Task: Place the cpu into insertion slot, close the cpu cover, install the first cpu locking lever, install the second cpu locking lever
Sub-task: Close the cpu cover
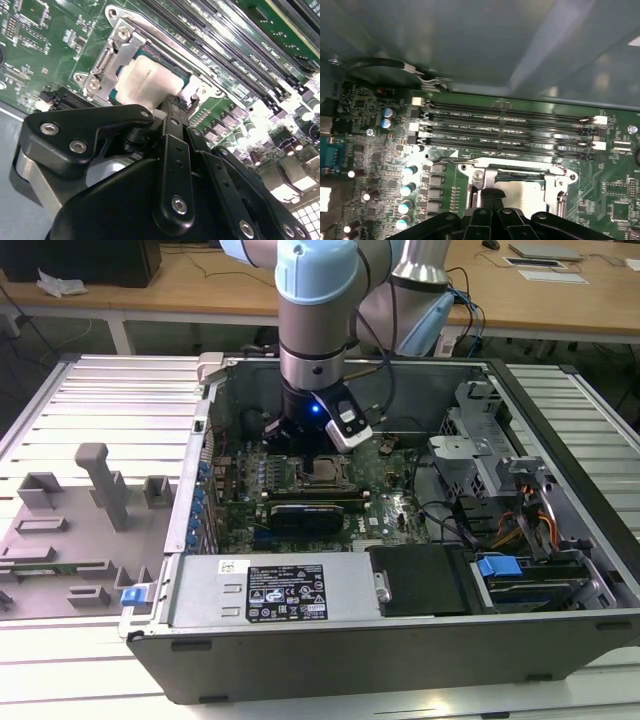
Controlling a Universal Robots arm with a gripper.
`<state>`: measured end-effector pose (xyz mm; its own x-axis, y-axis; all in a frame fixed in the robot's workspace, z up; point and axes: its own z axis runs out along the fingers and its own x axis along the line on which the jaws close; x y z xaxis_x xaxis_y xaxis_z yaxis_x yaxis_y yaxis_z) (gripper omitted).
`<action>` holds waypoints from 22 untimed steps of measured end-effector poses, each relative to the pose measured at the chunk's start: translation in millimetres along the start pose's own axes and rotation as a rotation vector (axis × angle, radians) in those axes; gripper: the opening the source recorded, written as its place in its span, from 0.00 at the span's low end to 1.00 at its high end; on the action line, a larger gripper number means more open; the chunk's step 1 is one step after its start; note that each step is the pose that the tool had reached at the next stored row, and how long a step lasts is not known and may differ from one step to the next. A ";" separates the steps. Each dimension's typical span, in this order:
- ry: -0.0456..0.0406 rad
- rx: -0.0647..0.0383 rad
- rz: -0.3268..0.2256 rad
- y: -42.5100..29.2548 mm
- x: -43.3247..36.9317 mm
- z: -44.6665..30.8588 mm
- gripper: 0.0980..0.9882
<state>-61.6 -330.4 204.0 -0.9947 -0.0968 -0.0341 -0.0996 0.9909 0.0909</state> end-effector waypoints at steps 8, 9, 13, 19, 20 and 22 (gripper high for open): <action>0.0000 0.000 0.000 0.6 -0.9 -5.8 0.01; 0.0001 0.000 0.000 0.5 -0.9 -5.9 0.01; 0.0335 -0.003 0.003 0.4 -1.2 -5.9 0.01; 0.0360 -0.006 -0.020 0.4 0.9 -3.8 0.01; 0.0366 -0.006 -0.026 0.5 1.6 -3.7 0.01; 0.0384 -0.007 -0.046 0.6 3.0 -3.4 0.01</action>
<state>-64.7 -330.3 207.3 -0.9893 -0.1459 -0.0002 -0.1452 0.9847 0.0967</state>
